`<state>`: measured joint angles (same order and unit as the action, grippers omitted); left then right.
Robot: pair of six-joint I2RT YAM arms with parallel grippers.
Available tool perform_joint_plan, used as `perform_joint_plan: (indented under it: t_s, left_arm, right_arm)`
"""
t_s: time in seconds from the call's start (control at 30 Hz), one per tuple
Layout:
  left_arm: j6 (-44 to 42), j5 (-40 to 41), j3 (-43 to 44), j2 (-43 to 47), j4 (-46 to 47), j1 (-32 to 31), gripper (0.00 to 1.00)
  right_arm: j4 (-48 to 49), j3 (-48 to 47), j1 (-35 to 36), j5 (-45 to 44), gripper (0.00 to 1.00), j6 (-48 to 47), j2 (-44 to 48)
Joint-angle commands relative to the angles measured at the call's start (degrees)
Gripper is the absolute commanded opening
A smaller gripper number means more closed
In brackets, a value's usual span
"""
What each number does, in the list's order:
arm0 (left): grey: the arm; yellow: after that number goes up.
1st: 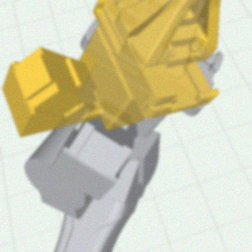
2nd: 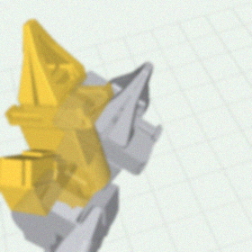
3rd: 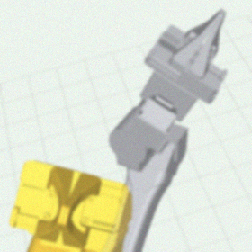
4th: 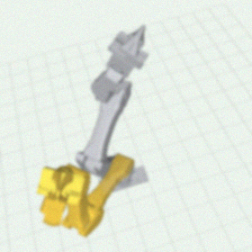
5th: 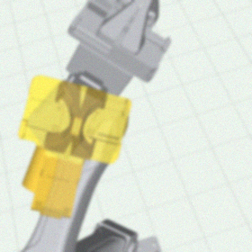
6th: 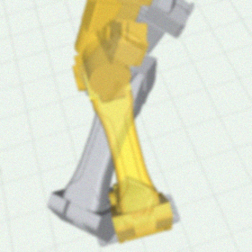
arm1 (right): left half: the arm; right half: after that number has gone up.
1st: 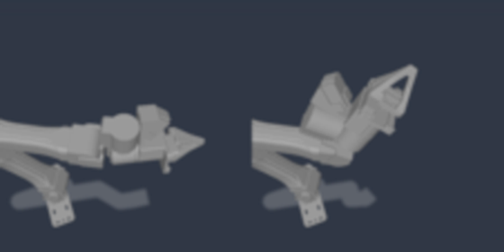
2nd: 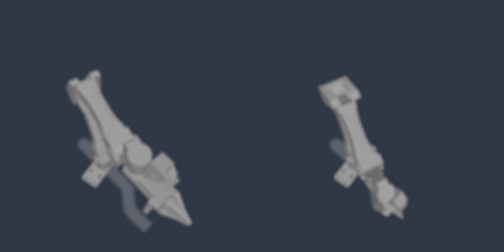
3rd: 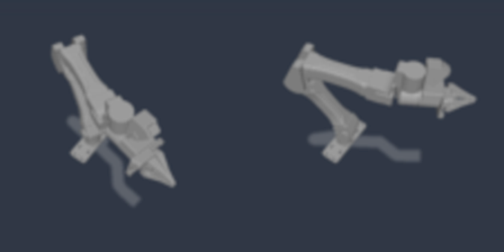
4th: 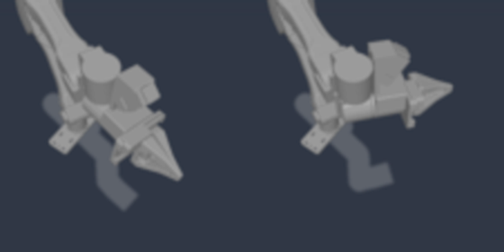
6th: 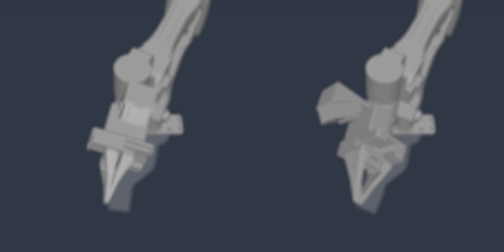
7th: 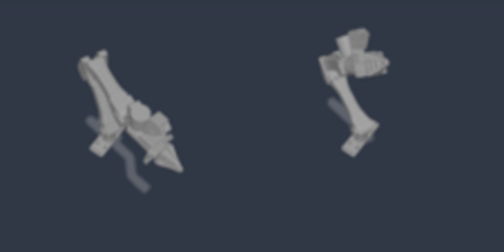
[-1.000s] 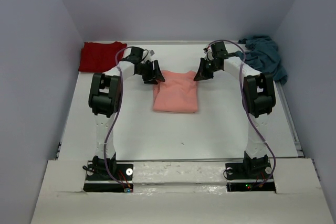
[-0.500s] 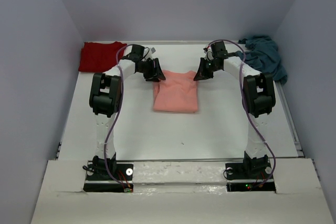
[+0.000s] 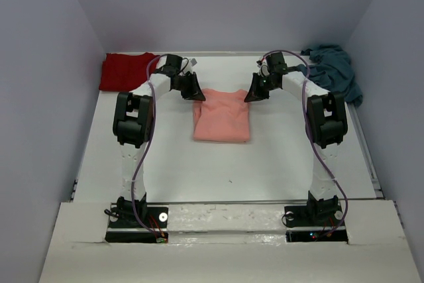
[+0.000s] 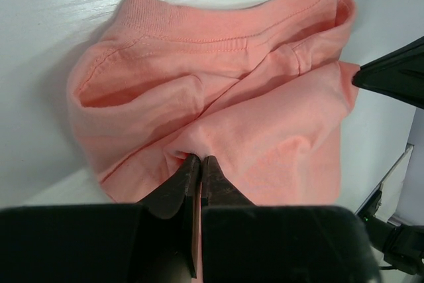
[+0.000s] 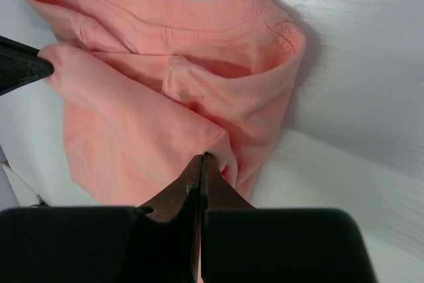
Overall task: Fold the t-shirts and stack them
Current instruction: Fold the tshirt
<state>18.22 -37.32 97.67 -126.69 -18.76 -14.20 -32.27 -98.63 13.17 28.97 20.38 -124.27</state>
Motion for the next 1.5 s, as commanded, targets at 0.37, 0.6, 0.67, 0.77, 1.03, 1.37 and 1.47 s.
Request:
perform_joint_plan:
  t_s: [0.37, 0.6, 0.67, 0.77, 1.03, 1.37, 1.47]
  left_arm:
    - [-0.38, -0.82, 3.31, 3.64, -2.50, 2.33, 0.06]
    - [-0.73, -0.12, 7.80, 3.82, -5.05, 4.09, 0.06]
    - [-0.73, -0.12, 8.41, 4.00, -5.49, 4.62, 0.06]
    - [-0.82, 0.05, 8.50, 4.44, -5.76, 5.40, 0.07]
    - [-0.99, 0.14, 8.42, 4.35, -6.02, 6.11, 0.07]
    - [-0.82, 1.37, 9.56, 2.95, -6.02, 6.46, 0.08]
    - [-0.73, 1.46, 10.00, 1.54, -6.02, 6.55, 0.09]
  right_arm:
    - [2.21, -5.08, -1.30, -1.64, 0.00, 0.18, 0.78]
    - [2.21, -6.49, -1.30, -1.99, 0.00, 0.27, -0.36]
    - [2.13, -7.19, -1.30, -1.99, 0.00, 0.27, -0.89]
    - [2.21, -8.41, -1.30, -1.81, 0.00, 0.27, -1.76]
    - [2.48, -14.21, -1.30, -1.02, 0.00, 0.54, -5.89]
    - [3.62, -20.54, -1.30, -2.08, 0.00, 0.36, -10.38]
    - [3.71, -22.74, -1.30, -1.64, 0.00, 0.80, -12.40]
